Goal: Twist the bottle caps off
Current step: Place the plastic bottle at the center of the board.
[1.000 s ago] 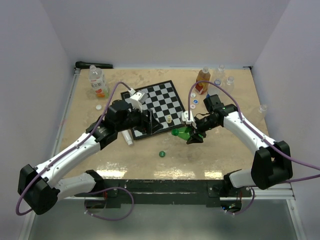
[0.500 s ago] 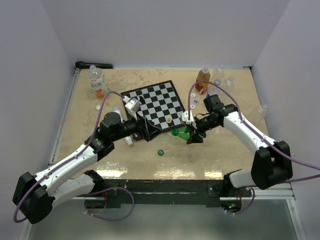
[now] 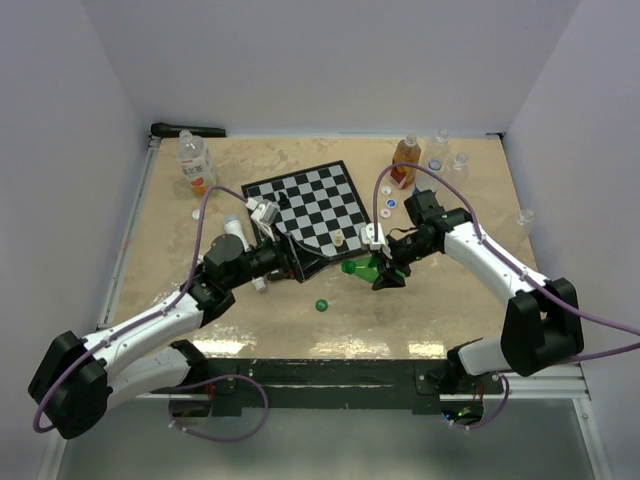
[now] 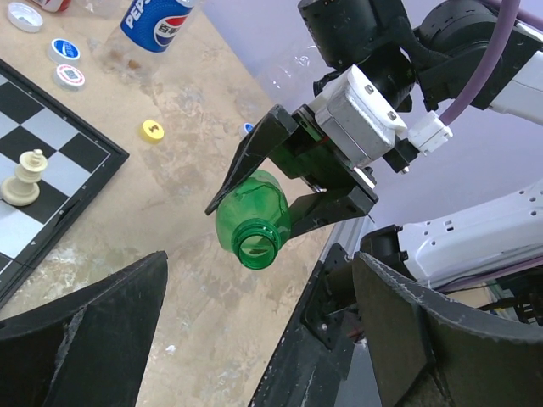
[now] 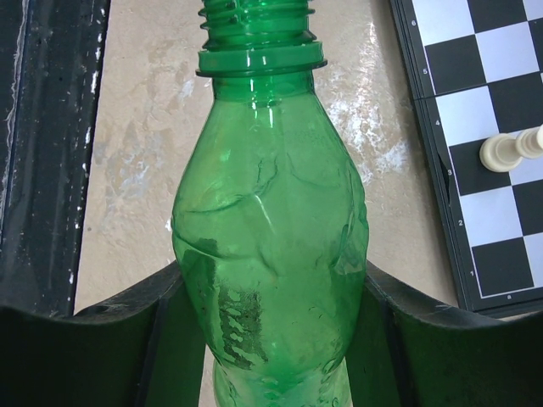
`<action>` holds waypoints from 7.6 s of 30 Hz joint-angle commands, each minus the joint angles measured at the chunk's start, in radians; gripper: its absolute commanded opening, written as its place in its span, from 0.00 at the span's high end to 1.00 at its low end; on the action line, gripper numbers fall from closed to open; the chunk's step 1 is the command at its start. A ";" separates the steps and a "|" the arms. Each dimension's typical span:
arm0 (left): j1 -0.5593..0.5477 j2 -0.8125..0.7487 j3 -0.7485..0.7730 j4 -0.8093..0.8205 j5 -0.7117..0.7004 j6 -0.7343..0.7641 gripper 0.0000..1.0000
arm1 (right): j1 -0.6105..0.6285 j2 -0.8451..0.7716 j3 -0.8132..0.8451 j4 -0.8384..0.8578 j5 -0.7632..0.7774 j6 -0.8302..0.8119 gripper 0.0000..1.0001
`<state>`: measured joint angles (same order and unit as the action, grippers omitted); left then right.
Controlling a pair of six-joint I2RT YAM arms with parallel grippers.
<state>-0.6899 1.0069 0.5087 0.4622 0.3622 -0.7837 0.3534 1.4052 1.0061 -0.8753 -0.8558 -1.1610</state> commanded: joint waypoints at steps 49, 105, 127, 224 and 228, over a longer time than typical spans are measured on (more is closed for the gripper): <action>-0.100 0.160 0.039 0.188 -0.129 -0.063 0.05 | 0.025 0.017 0.025 0.044 -0.086 0.077 0.94; -0.128 0.082 0.341 -0.614 -0.270 0.288 1.00 | -0.013 -0.071 0.028 0.027 -0.043 0.058 0.02; 0.047 0.038 0.752 -1.240 -0.617 0.509 1.00 | -0.019 -0.092 0.020 0.024 -0.026 0.030 0.02; 0.718 0.510 0.749 -1.033 -0.497 0.638 0.38 | -0.017 -0.091 0.006 0.029 -0.032 0.017 0.02; 0.718 0.498 0.754 -1.040 -0.502 0.638 0.35 | -0.018 -0.089 0.006 0.029 -0.032 0.017 0.02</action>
<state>0.0204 1.5185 1.2167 -0.5713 -0.1219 -0.1600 0.3347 1.3262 1.0084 -0.8524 -0.8772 -1.1271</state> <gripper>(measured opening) 0.625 0.983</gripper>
